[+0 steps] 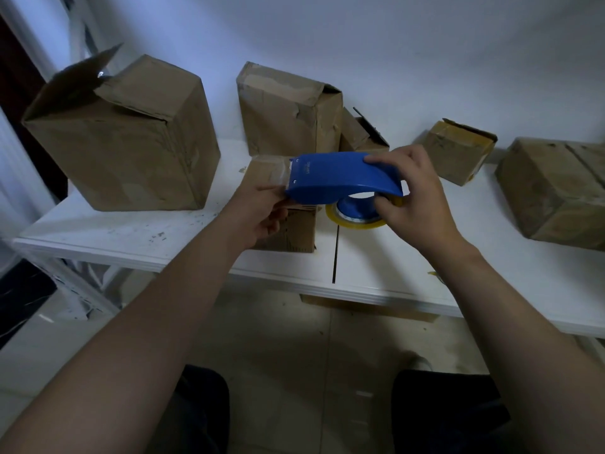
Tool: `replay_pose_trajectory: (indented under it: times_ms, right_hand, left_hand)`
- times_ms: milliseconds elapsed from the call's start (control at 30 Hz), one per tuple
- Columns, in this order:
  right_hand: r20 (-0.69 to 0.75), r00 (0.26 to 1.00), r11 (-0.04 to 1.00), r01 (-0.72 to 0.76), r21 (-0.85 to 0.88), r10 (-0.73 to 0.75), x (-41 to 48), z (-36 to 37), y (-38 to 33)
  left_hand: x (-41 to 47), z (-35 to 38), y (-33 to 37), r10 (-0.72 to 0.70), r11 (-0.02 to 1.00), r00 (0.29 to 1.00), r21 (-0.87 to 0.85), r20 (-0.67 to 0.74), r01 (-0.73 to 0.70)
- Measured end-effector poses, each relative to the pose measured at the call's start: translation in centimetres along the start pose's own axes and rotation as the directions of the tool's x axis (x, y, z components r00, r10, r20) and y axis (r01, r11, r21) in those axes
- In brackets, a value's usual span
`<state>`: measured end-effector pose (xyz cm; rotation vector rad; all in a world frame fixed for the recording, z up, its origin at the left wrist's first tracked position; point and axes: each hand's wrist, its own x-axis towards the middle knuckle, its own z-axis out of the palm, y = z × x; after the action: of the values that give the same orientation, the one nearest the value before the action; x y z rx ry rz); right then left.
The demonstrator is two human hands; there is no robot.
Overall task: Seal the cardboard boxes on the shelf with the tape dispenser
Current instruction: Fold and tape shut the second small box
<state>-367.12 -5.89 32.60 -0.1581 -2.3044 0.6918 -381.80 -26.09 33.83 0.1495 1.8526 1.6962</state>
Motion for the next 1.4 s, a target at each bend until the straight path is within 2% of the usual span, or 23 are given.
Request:
replay_pose_trajectory:
  times_ms: [167,300,433,500,633,767,933,1100,1267,1400]
  right_hand:
    - [-0.042,0.999,1.0,0.02,-0.001,-0.02,0.7,-0.4,-0.2]
    - [-0.039,0.999,1.0,0.023,-0.009,-0.023,0.8,-0.6,0.0]
    - [-0.015,1.0,1.0,0.003,-0.004,-0.003,0.5,-0.7,0.2]
    - [-0.013,1.0,1.0,-0.019,0.002,0.019,0.3,-0.7,0.3]
    - [-0.005,1.0,1.0,-0.021,0.003,0.021,0.1,-0.5,0.4]
    - [0.051,0.999,1.0,0.019,-0.003,-0.019,0.0,-0.7,0.8]
    - [0.205,0.976,0.991,0.096,-0.096,-0.075,-0.6,-0.6,1.9]
    - [0.179,0.982,0.998,0.062,-0.01,-0.059,-0.8,-0.9,2.5]
    - [0.188,0.974,0.992,0.128,-0.009,-0.124,-1.1,-1.7,3.9]
    - [0.212,0.961,0.981,0.192,-0.037,-0.18,-1.2,-1.7,4.8]
  left_hand:
    - [-0.2,-0.8,-0.2,-0.096,0.995,0.965,0.009,0.244,0.097]
    - [-0.6,-1.0,0.0,-0.062,0.982,0.967,0.186,0.249,0.015]
    - [-0.9,-1.8,0.5,-0.101,0.961,0.958,0.276,0.269,0.024]
    - [-1.0,-2.0,0.5,-0.085,0.961,0.966,0.276,0.246,0.014]
    - [-0.9,-1.4,0.0,-0.016,0.986,0.989,0.166,0.147,-0.009]
    - [-0.2,-1.7,-0.1,0.098,0.946,0.995,0.308,0.025,-0.101]
    - [0.6,-2.5,-0.4,0.183,0.903,0.983,0.396,-0.001,-0.167]
    - [0.6,-3.8,-0.3,0.226,0.904,0.973,0.384,-0.047,-0.191]
    - [1.1,-6.9,-0.7,0.284,0.91,0.952,0.345,-0.111,-0.231]
    - [1.6,-8.7,-1.5,0.37,0.874,0.918,0.387,-0.143,-0.293]
